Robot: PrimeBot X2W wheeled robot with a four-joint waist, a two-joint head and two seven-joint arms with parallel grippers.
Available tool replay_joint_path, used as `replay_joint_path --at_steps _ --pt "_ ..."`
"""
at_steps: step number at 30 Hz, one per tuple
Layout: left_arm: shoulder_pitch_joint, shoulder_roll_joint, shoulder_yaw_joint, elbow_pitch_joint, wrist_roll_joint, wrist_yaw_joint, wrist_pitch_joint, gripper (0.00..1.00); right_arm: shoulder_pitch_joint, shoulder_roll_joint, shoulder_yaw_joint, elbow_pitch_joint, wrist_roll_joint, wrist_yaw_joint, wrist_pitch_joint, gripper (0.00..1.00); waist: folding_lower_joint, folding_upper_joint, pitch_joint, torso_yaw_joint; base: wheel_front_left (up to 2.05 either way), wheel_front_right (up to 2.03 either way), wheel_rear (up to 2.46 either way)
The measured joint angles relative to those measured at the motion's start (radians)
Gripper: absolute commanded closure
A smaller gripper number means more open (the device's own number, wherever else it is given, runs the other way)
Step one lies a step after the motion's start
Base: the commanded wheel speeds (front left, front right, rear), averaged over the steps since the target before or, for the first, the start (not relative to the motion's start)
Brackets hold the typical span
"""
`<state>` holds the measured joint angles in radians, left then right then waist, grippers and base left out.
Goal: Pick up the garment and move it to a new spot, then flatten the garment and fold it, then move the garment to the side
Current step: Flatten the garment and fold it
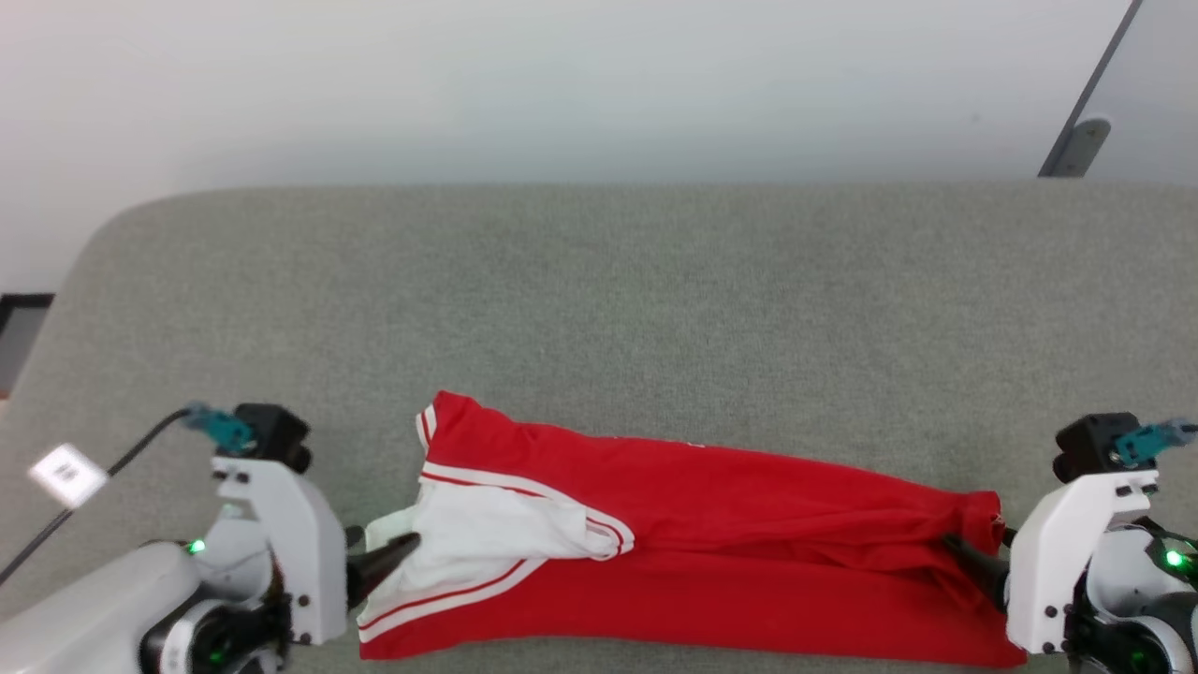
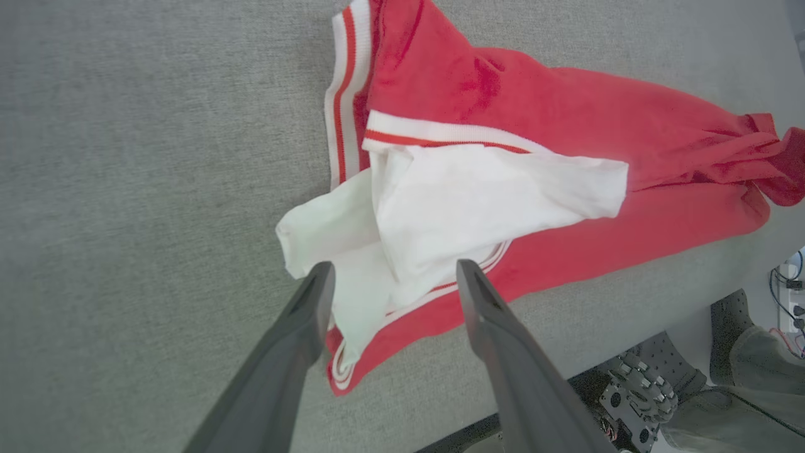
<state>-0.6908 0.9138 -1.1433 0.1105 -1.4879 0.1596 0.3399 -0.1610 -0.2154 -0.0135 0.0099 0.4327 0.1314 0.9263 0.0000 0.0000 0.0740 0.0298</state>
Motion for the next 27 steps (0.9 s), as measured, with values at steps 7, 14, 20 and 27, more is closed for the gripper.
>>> replay_joint_path --at_steps 7,14,20,27 --pt "0.089 0.070 0.053 -0.083 0.030 0.013 -0.226 0.00 0.025 0.006 -0.078 0.002 -0.006 0.000 -0.007 0.00 0.0000 0.0000 -0.054 0.016 0.00 0.00 0.00" --pt "0.191 0.105 0.101 -0.129 0.082 0.043 -0.499 0.00 0.026 0.005 -0.153 0.045 -0.041 0.000 -0.002 0.00 0.0000 0.0000 -0.072 0.053 0.00 0.00 0.00" --pt "0.275 0.112 0.174 -0.136 0.161 0.098 -0.598 0.00 0.021 -0.007 -0.194 0.103 -0.079 0.000 0.012 0.00 0.0000 0.0000 -0.075 0.088 0.00 0.00 0.00" --pt "0.447 0.026 0.452 -0.139 0.334 0.113 -0.603 0.00 0.006 0.000 -0.220 0.185 -0.091 0.000 0.033 0.00 0.0000 0.0000 -0.068 0.130 0.00 0.00 0.00"
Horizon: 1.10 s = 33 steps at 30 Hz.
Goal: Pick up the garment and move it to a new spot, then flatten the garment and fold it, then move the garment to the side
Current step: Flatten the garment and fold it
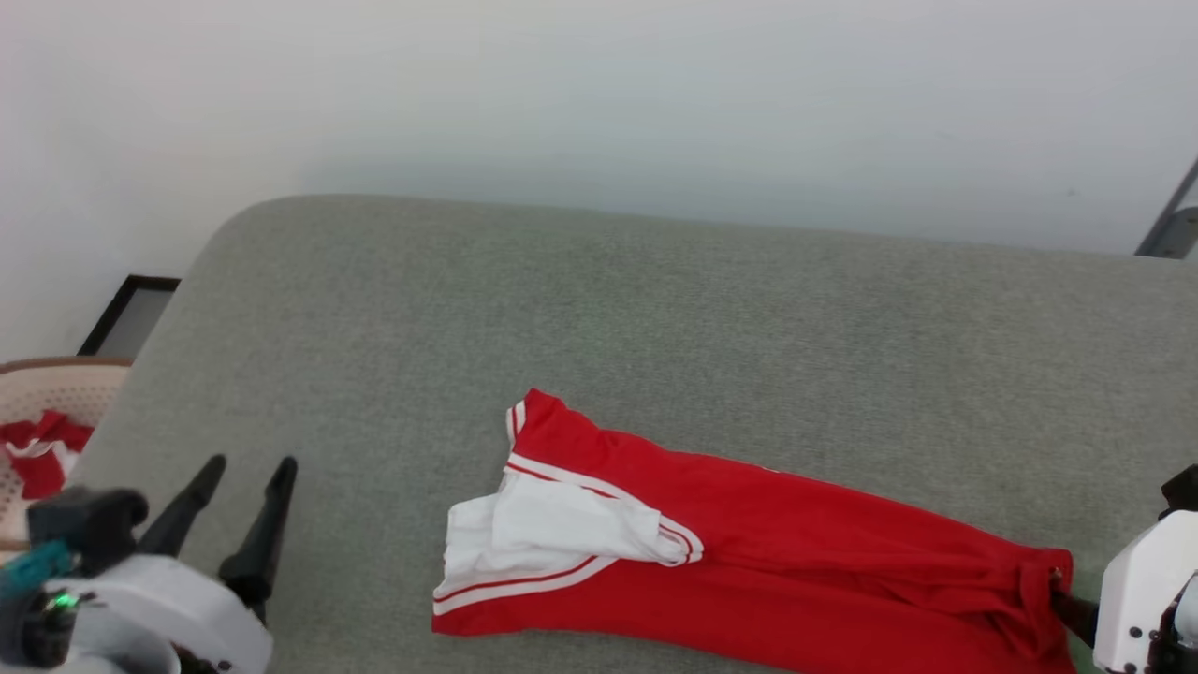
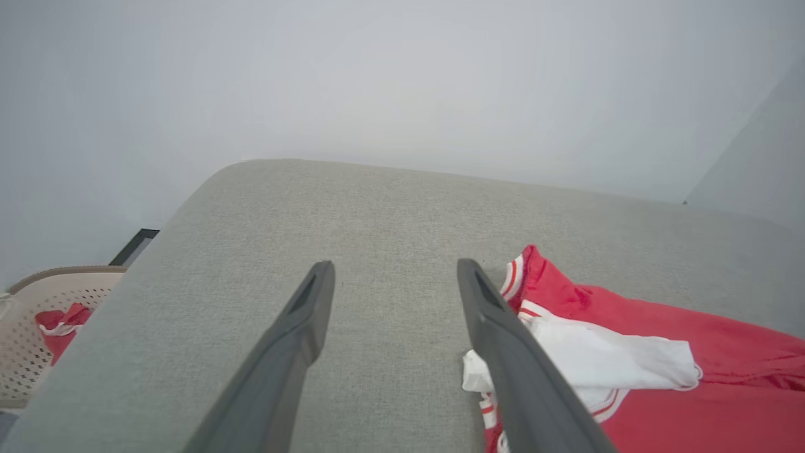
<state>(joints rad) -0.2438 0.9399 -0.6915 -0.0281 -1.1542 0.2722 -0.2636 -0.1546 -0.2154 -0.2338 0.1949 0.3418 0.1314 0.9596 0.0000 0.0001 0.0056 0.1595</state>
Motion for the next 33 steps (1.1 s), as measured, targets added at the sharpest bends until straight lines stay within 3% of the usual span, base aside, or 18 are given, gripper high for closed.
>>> replay_joint_path --at_steps 9,16,17,18,19,33 --pt "0.222 -0.149 0.296 -0.015 0.240 -0.076 0.000 0.00 -0.041 0.015 -0.001 0.160 -0.009 0.000 0.003 0.00 0.0001 0.0000 0.021 0.042 0.00 0.00 0.00" --pt "0.312 -0.264 0.451 0.006 0.351 -0.156 0.000 0.00 -0.098 0.011 -0.012 0.273 -0.009 0.000 0.007 0.00 0.0000 0.0000 0.036 0.068 0.00 0.00 0.00" --pt "0.319 -0.280 0.471 0.007 0.365 -0.168 0.000 0.00 -0.106 0.008 -0.011 0.286 -0.009 0.000 0.007 0.38 0.0000 0.0000 0.037 0.072 0.00 0.00 0.00" --pt "0.327 -0.295 0.488 0.007 0.376 -0.178 0.000 0.00 -0.109 0.005 -0.010 0.299 -0.009 0.000 0.000 0.95 0.0000 0.0000 0.037 0.075 0.00 0.00 0.00" --pt "0.335 -0.311 0.506 0.009 0.389 -0.186 0.000 0.00 -0.113 0.002 -0.008 0.311 -0.010 0.000 -0.003 1.00 0.0000 0.0000 0.037 0.078 0.00 0.00 0.00" --pt "0.406 -0.458 0.668 0.040 0.522 -0.296 0.000 0.00 -0.173 -0.065 0.005 0.394 -0.037 0.003 -0.050 1.00 0.0000 0.0000 0.025 0.074 0.00 0.00 0.00"
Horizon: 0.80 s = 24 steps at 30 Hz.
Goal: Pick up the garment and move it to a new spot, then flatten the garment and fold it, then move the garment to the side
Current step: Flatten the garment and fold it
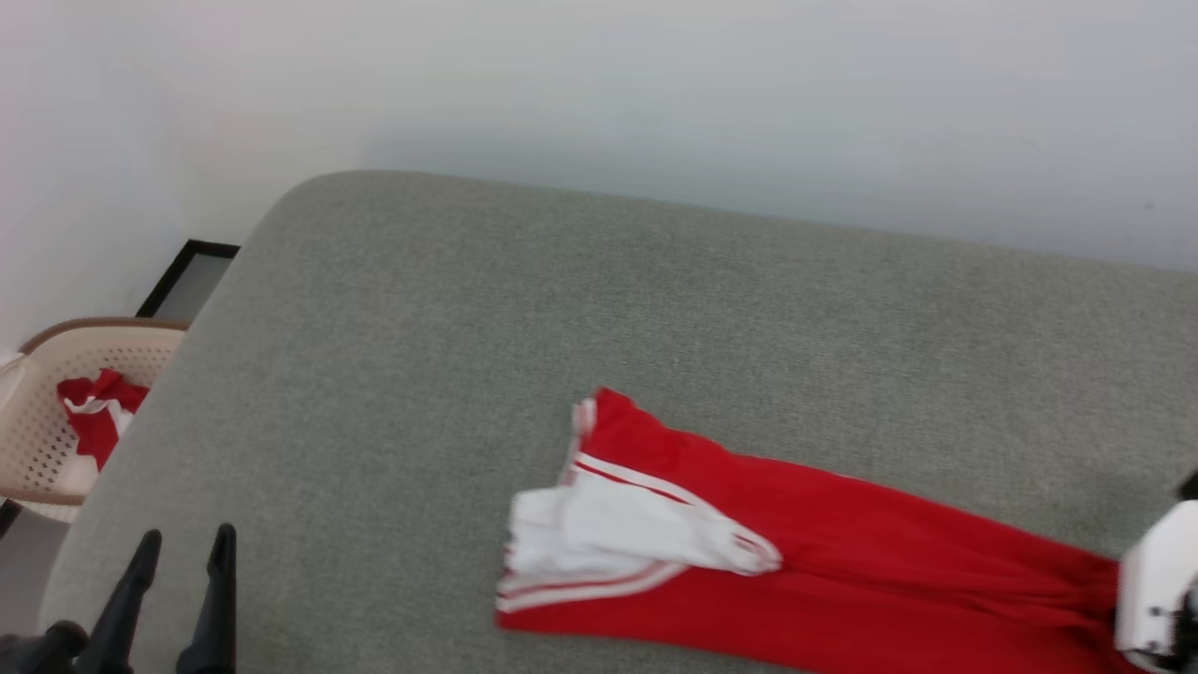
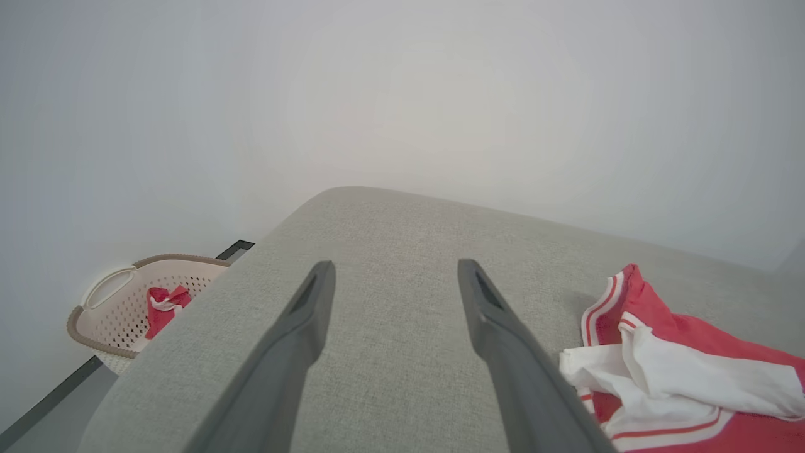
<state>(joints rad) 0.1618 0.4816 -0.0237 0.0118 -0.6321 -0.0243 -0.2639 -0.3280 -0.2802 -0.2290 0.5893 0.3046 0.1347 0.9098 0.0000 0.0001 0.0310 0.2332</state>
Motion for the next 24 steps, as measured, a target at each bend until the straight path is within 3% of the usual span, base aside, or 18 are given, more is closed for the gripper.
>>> replay_joint_path --at_steps 7,11,17,24 --pt "0.004 -0.056 0.040 0.017 0.039 -0.045 0.000 0.00 -0.013 -0.112 -0.061 0.055 -0.068 -0.002 -0.023 1.00 0.0000 0.0000 -0.008 -0.019 0.00 0.00 0.00" --pt "0.004 -0.075 0.052 0.030 0.052 -0.058 0.000 0.00 -0.033 -0.136 -0.084 0.076 -0.102 -0.003 -0.030 1.00 0.0000 0.0000 -0.011 -0.030 0.00 0.00 0.00" --pt "0.005 -0.089 0.067 0.045 0.064 -0.073 0.000 0.00 -0.053 -0.111 -0.017 0.004 -0.060 -0.003 -0.001 1.00 0.0000 0.0000 -0.020 -0.044 0.00 0.00 0.00" --pt "0.033 -0.100 0.085 0.053 0.068 -0.076 0.000 0.00 -0.007 -0.024 0.127 -0.228 0.086 -0.003 0.077 1.00 0.0000 0.0000 -0.046 -0.061 0.00 0.00 0.00"
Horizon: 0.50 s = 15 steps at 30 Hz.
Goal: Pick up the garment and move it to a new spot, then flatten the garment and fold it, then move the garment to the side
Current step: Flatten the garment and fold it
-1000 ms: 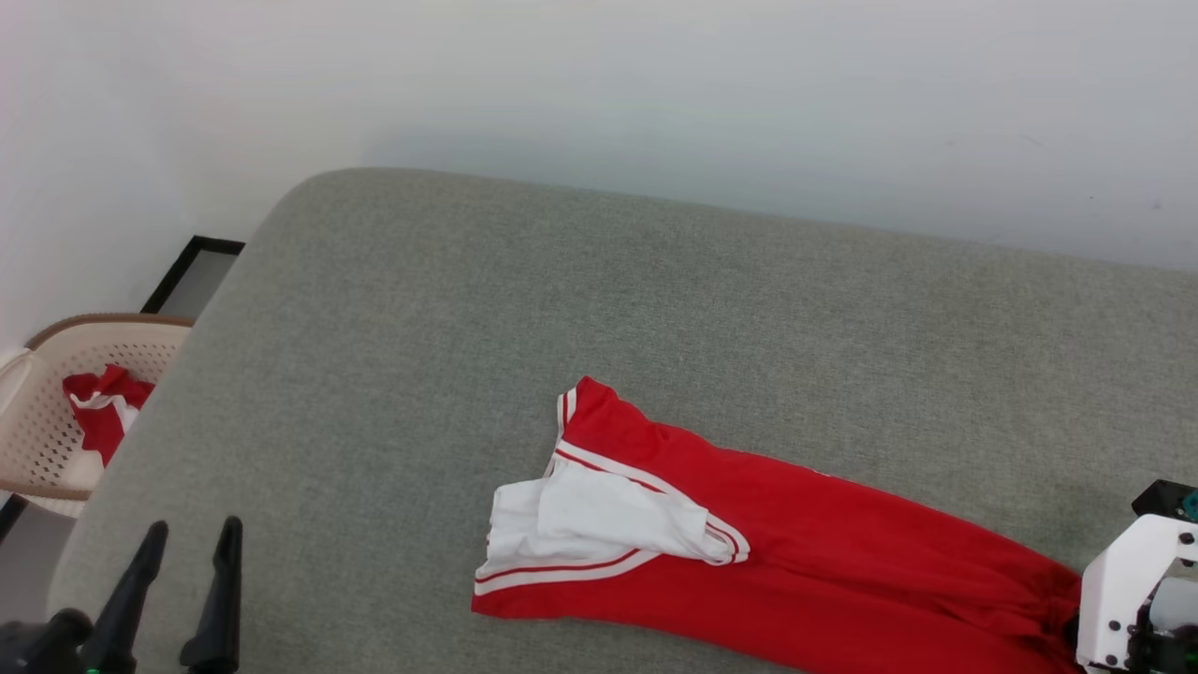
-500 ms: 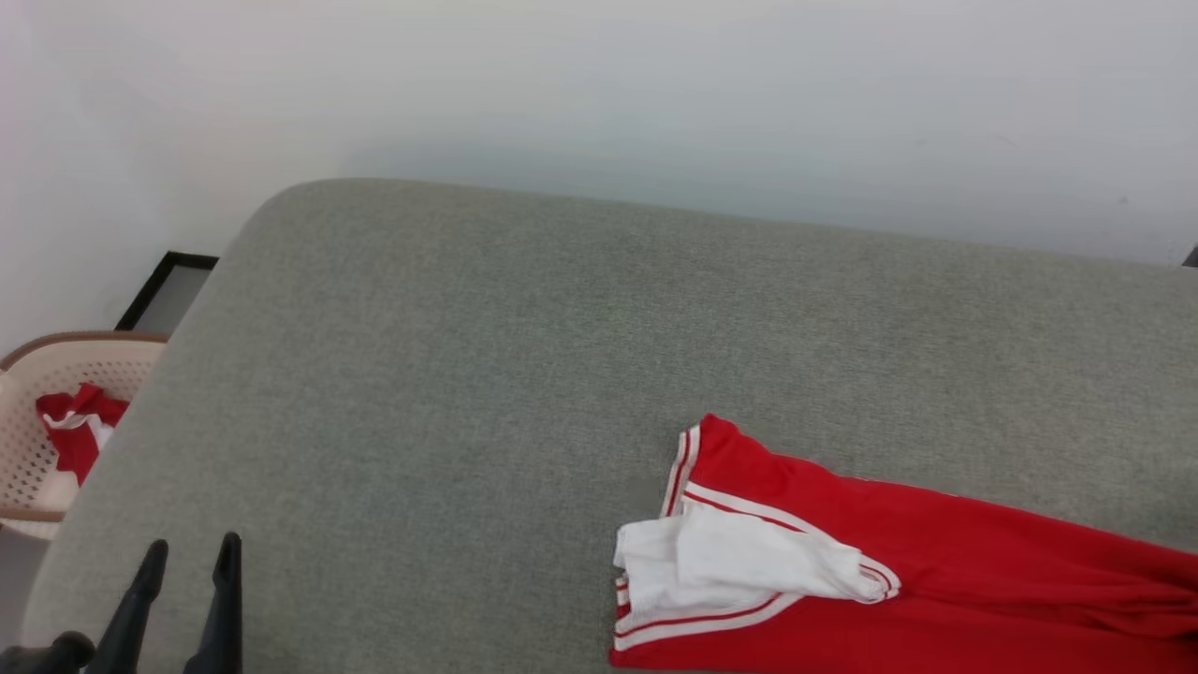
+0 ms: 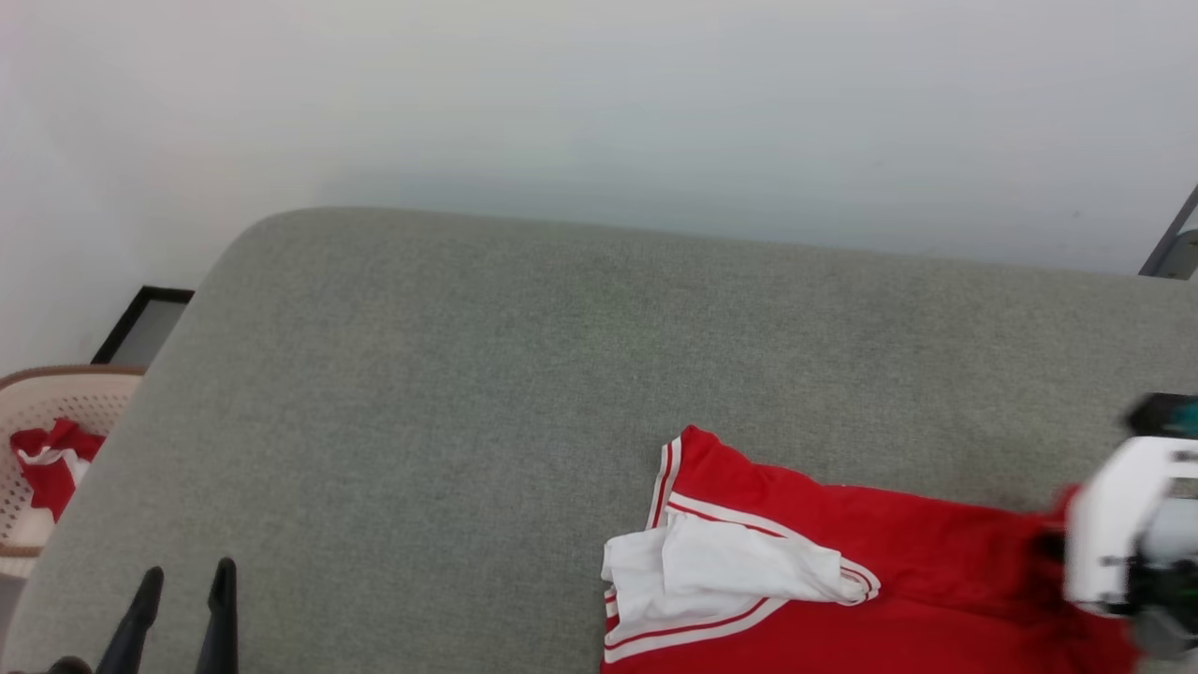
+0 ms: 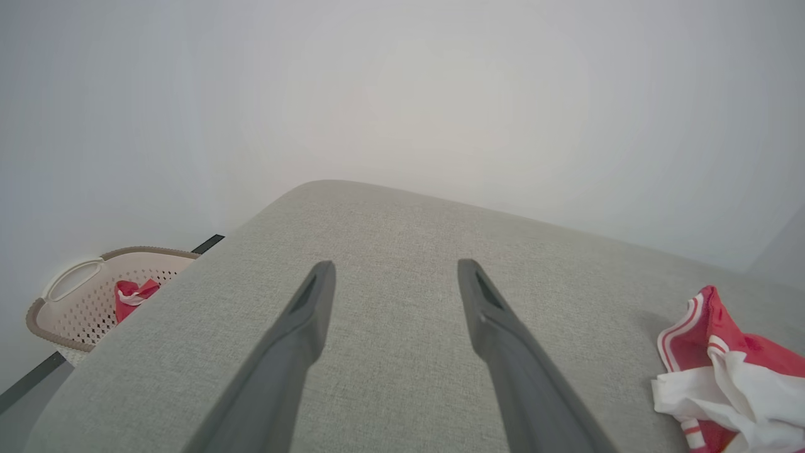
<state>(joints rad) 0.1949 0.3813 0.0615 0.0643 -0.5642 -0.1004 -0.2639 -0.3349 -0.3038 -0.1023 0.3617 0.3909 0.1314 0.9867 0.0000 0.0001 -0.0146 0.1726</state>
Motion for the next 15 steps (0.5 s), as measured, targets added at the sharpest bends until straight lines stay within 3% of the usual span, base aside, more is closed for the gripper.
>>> replay_joint_path --at_steps 8,11,15 --pt "0.004 -0.003 -0.023 -0.001 0.003 -0.005 0.001 0.00 0.024 0.139 0.169 -0.148 0.082 0.000 0.014 1.00 0.0000 0.0000 -0.016 0.011 0.00 0.00 0.00" --pt "-0.008 -0.001 -0.041 0.006 0.008 -0.006 0.009 0.00 0.010 0.197 0.215 -0.128 0.084 0.000 -0.022 1.00 0.0000 0.0000 -0.019 0.023 0.00 0.00 0.00" --pt "-0.027 -0.002 -0.068 0.017 0.014 -0.010 0.010 0.00 -0.029 0.228 0.281 -0.053 0.068 0.000 -0.087 1.00 0.0000 0.0000 -0.023 0.044 0.00 0.00 0.00"
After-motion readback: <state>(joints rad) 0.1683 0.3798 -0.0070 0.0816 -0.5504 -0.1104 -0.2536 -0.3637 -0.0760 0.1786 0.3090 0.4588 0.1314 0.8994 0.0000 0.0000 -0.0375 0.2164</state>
